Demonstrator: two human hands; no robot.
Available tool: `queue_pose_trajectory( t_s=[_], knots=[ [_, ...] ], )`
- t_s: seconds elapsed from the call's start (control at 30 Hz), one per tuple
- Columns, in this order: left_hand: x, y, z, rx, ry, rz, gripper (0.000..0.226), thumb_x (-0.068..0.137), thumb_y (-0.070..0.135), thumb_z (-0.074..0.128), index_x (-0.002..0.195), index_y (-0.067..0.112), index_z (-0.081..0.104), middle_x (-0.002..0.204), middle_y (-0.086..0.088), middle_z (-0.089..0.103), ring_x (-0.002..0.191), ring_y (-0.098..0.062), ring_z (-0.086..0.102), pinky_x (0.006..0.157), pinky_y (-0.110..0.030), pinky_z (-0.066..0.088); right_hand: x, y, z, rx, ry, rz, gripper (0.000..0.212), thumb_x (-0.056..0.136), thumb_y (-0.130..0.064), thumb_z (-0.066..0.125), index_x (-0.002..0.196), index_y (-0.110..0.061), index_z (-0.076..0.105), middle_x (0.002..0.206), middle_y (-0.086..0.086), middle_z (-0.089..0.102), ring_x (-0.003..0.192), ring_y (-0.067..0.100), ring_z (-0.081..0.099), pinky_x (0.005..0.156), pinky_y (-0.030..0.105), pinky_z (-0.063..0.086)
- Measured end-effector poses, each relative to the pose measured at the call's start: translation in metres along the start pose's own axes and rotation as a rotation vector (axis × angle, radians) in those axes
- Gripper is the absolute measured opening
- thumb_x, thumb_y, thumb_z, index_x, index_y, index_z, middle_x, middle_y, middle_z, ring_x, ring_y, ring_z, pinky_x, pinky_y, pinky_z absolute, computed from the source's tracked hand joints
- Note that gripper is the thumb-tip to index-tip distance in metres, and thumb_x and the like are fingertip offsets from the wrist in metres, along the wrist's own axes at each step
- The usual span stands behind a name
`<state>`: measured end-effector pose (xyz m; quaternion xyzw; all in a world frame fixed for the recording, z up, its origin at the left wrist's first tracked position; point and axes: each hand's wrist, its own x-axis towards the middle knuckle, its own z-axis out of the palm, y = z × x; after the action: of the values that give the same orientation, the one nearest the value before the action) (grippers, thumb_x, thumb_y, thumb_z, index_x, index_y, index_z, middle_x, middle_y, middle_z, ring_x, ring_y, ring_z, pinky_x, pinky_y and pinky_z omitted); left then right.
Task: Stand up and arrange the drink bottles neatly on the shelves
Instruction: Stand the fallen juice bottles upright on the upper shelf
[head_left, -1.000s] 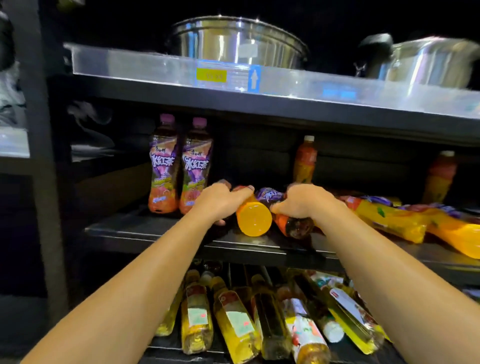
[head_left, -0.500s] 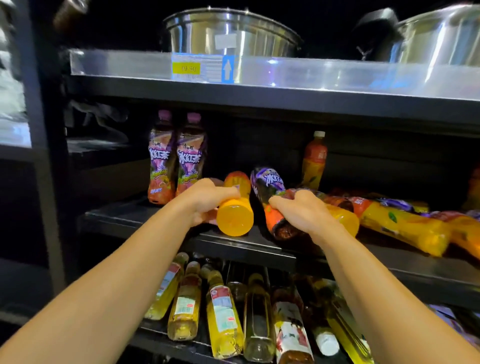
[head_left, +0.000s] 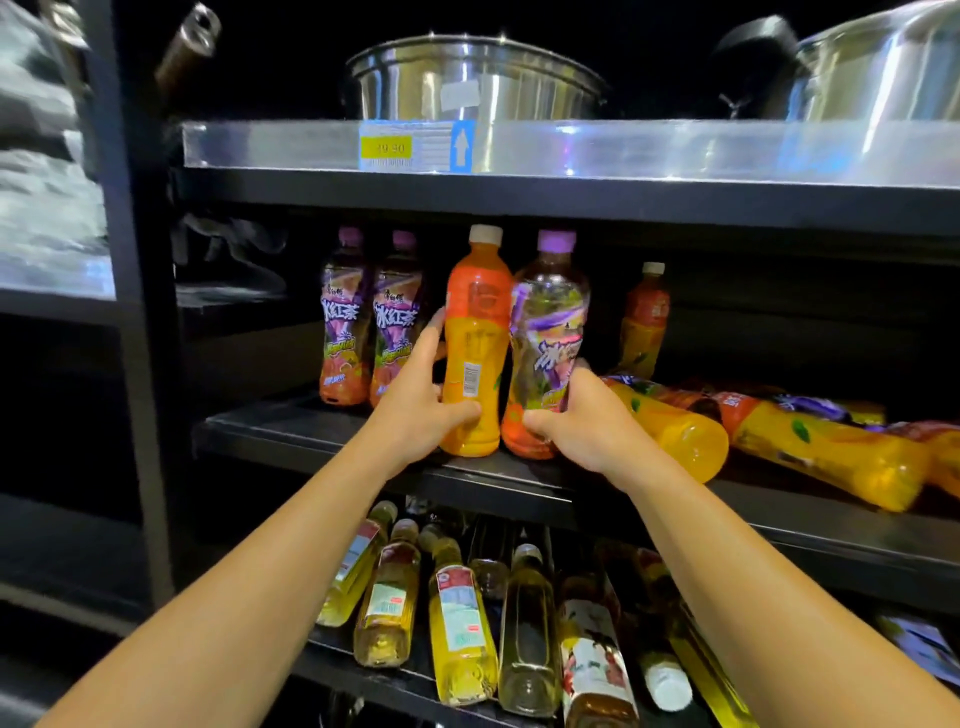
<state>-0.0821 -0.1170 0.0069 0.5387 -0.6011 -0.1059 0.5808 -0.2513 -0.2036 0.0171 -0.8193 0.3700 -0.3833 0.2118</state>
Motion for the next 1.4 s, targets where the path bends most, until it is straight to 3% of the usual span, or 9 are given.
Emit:
queue_pose_trajectory(
  t_s=[0.17,0.33,0.57,0.73,0.83,0.97,1.13,1.3,1.4],
  knots=[
    [0.011,-0.006,0.002,0.305,0.103,-0.003,0.108,0.080,0.010,0.078,0.156,0.033,0.004,0.127,0.013,0.049,0.112,-0.005,0.053,0.090,-0.023,0.045,0.026,-0.008,0.011,-0.135,-0.091,0.136,0.081,0.092,-0.035,0.065,0.148,-0.003,0.017,0.143,0.017,0.046,0.127,0.034,0.049,0.096,0.033,0.042],
    [0.028,-0.020,0.007,0.610,0.248,-0.133,0.104,0.080,0.028,0.079,0.154,0.027,0.006,0.144,-0.014,0.037,0.125,-0.036,0.048,0.103,-0.050,0.044,0.057,-0.017,0.031,-0.241,-0.099,0.204,0.073,0.092,-0.038,0.065,0.143,-0.005,0.025,0.144,0.015,0.044,0.130,0.033,0.046,0.101,0.037,0.040],
    [0.050,-0.007,0.001,0.778,0.149,-0.344,0.108,0.087,0.026,0.071,0.154,0.031,-0.013,0.146,-0.015,0.038,0.120,-0.040,0.053,0.092,-0.051,0.049,0.077,-0.020,0.029,-0.499,-0.134,0.210,0.082,0.084,-0.053,0.067,0.140,-0.004,0.033,0.134,0.013,0.053,0.120,0.034,0.055,0.093,0.038,0.047],
    [0.025,0.002,0.002,0.648,0.246,-0.070,0.087,0.083,0.035,0.075,0.151,0.017,0.023,0.124,-0.011,0.054,0.109,-0.032,0.057,0.085,-0.042,0.049,0.043,-0.008,-0.042,-0.493,0.026,0.141,0.042,0.084,-0.051,0.065,0.120,-0.031,0.058,0.118,0.000,0.063,0.106,0.025,0.060,0.091,0.035,0.051],
    [0.021,0.019,0.027,0.562,0.146,-0.024,0.055,0.086,0.043,0.069,0.129,0.014,0.051,0.112,-0.005,0.056,0.103,-0.025,0.055,0.081,-0.033,0.044,0.022,0.012,-0.087,-0.698,-0.073,0.258,0.046,0.089,-0.053,0.058,0.127,-0.027,0.058,0.129,0.006,0.059,0.113,0.029,0.057,0.088,0.033,0.047],
    [0.038,0.029,0.082,0.564,-0.052,-0.079,0.068,0.087,0.059,0.059,0.138,0.016,0.049,0.118,-0.009,0.065,0.109,-0.026,0.059,0.090,-0.035,0.050,0.004,0.025,-0.094,-0.767,-0.258,0.284,0.072,0.089,-0.058,0.055,0.143,-0.012,0.046,0.139,0.011,0.052,0.122,0.030,0.053,0.094,0.033,0.043],
    [0.059,0.044,0.127,0.667,-0.224,-0.346,0.080,0.084,0.076,0.047,0.126,0.008,0.054,0.122,-0.016,0.059,0.101,-0.032,0.062,0.080,-0.036,0.054,-0.016,0.038,-0.113,-0.401,-0.299,0.178,0.061,0.094,-0.064,0.039,0.110,-0.013,0.070,0.106,0.006,0.070,0.095,0.019,0.064,0.090,0.037,0.051],
    [0.072,0.070,0.134,0.508,-0.408,-0.485,0.071,0.075,0.068,0.069,0.102,0.003,0.062,0.100,-0.015,0.067,0.082,-0.031,0.071,0.075,-0.043,0.062,-0.002,0.062,-0.142,-0.375,-0.030,0.182,0.038,0.098,-0.050,0.045,0.110,-0.022,0.069,0.111,0.001,0.067,0.101,0.022,0.061,0.088,0.035,0.047],
    [0.078,0.069,0.141,0.558,-0.482,-0.512,0.051,0.078,0.053,0.072,0.097,0.006,0.068,0.091,-0.014,0.072,0.071,-0.026,0.071,0.066,-0.037,0.062,0.024,0.081,-0.132,-0.504,-0.047,0.203,0.037,0.095,-0.052,0.049,0.110,-0.022,0.067,0.111,0.004,0.066,0.099,0.024,0.061,0.085,0.035,0.049]
  ],
)
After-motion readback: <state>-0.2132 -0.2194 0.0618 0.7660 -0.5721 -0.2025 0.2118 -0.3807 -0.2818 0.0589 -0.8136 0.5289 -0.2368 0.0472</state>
